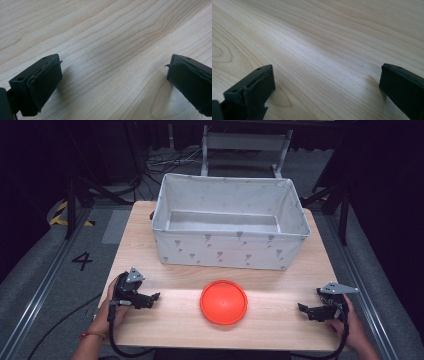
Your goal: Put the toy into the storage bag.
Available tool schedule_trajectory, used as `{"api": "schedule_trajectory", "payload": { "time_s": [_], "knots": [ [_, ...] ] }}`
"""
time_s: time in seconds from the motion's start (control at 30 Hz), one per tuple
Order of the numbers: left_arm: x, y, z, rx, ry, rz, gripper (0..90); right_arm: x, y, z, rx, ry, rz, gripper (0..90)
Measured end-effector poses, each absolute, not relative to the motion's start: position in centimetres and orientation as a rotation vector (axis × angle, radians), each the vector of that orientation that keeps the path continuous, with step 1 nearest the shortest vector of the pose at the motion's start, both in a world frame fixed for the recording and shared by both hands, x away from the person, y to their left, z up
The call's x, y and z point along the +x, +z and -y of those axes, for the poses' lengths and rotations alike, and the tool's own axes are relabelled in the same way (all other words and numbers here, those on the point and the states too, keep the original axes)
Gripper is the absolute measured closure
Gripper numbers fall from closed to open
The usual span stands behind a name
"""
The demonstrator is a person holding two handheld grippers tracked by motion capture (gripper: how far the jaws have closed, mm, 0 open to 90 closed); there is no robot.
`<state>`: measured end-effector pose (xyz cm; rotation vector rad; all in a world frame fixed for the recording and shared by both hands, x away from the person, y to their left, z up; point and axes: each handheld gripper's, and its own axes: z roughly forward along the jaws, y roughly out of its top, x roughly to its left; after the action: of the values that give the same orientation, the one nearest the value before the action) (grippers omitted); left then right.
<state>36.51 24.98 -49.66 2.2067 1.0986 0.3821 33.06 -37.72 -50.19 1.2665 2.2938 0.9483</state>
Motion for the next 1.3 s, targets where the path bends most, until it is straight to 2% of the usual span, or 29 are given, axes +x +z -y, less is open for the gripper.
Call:
{"api": "schedule_trajectory", "payload": {
  "time_s": [0.6, 0.67, 0.7, 0.77, 0.8, 0.83, 0.87, 0.93, 1.03, 1.3],
  "knots": [
    [36.2, -49.6, -25.8, 2.228, 0.368, -1.064, 0.1, 33.2, -50.0, 37.8, 1.235, 0.931, -2.338, 0.4],
    [36.2, -49.6, -25.8, 2.228, 0.368, -1.064, 0.1, 33.3, -49.9, 38.0, 1.222, 0.927, -2.363, 2.7],
    [36.2, -49.6, -25.8, 2.228, 0.368, -1.064, 0.1, 33.3, -49.8, 38.1, 1.222, 0.933, -2.358, 7.3],
    [36.2, -49.6, -25.8, 2.228, 0.368, -1.064, 0.1, 33.1, -49.5, 38.1, 1.175, 0.979, -2.372, 26.2],
    [36.2, -49.6, -25.8, 2.228, 0.368, -1.064, 0.1, 33.1, -49.4, 38.1, 1.159, 0.974, -2.37, 26.7],
    [36.2, -49.6, -25.8, 2.229, 0.369, -1.063, 0.1, 33.0, -49.2, 37.8, 1.155, 0.978, -2.361, 20.4],
    [36.2, -49.6, -25.8, 2.228, 0.369, -1.064, 0.1, 33.0, -48.9, 37.6, 1.16, 0.997, -2.359, 18.8],
    [36.2, -49.6, -25.8, 2.228, 0.369, -1.064, 0.1, 33.0, -48.3, 37.0, 1.129, 1.043, -2.365, 26.7],
    [36.2, -49.6, -25.8, 2.228, 0.369, -1.064, 0.1, 33.2, -47.4, 35.6, 1.084, 1.069, -2.379, 24.2],
    [36.2, -49.6, -25.8, 2.227, 0.369, -1.066, 0.1, 34.4, -45.8, 29.5, 0.925, 1.117, -2.512, 26.8]
  ]
}}
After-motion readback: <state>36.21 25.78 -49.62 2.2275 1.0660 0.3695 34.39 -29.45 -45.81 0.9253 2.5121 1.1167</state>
